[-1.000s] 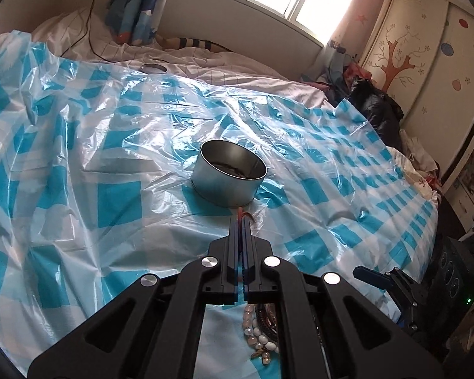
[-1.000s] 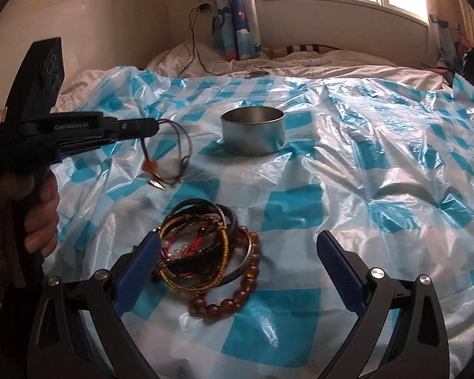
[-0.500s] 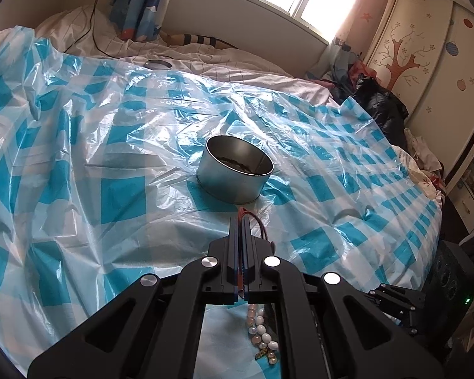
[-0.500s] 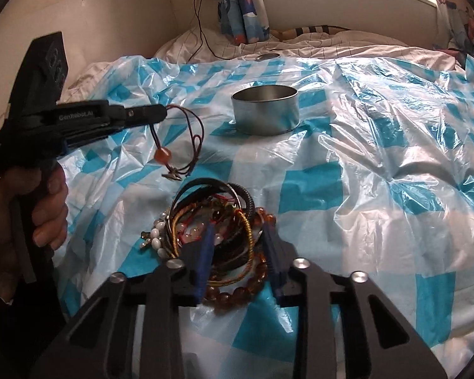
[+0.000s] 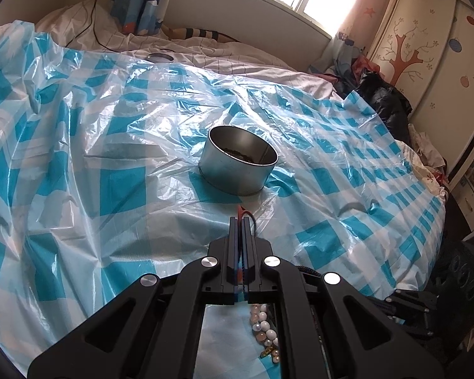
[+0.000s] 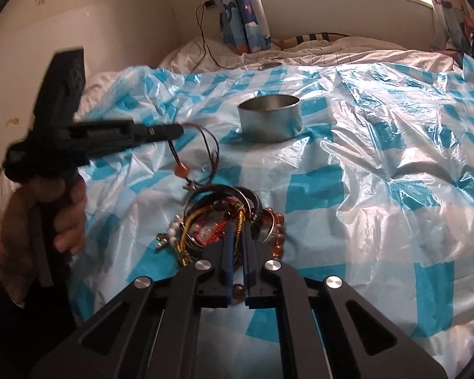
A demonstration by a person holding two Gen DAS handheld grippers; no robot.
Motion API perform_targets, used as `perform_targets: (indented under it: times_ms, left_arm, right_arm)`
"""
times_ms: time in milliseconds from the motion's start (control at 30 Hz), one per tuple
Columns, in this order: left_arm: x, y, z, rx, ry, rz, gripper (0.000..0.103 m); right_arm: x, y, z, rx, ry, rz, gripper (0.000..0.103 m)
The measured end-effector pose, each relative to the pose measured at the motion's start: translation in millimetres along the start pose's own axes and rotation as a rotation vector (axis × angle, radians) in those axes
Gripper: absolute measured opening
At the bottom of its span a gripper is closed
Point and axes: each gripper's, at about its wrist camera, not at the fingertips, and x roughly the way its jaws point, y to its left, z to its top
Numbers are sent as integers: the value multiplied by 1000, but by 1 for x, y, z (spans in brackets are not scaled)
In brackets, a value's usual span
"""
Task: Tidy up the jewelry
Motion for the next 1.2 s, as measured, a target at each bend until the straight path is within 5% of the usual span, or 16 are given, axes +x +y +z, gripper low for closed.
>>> perform_targets:
  times_ms: [200, 233, 267, 333, 500, 800, 900, 1067, 1200]
  left_arm:
    - [5, -1, -3, 7, 11, 14, 2]
    - [5, 0, -3, 8, 12, 16, 2]
    - [5, -1, -4, 8, 13, 18, 2]
    - [5, -1, -4, 8, 12, 18, 2]
    - [6, -1, -4, 17, 8, 21, 2]
    - [6, -2, -3, 31, 5, 32, 2]
    - [6, -3, -3, 46, 3, 40, 2]
    - [3, -5, -1, 74, -3, 59, 2]
    - [0, -7, 0, 82, -22, 57, 2]
  right_arm:
    - [6, -8, 0, 59, 27, 36, 6]
    - [8, -10, 0, 72, 38, 40, 15]
    - [8, -11, 0, 83, 36, 48, 40]
    - [4, -12, -1, 89, 17, 30, 65]
    - [7, -8, -3, 71, 34, 28, 62]
    - [9, -10, -9, 79, 49, 4, 28]
    - [7, -12, -9, 90, 36, -1, 9]
    - [4, -21, -8, 164, 23, 87, 5]
    - [-4, -41, -5, 301, -37, 239, 5]
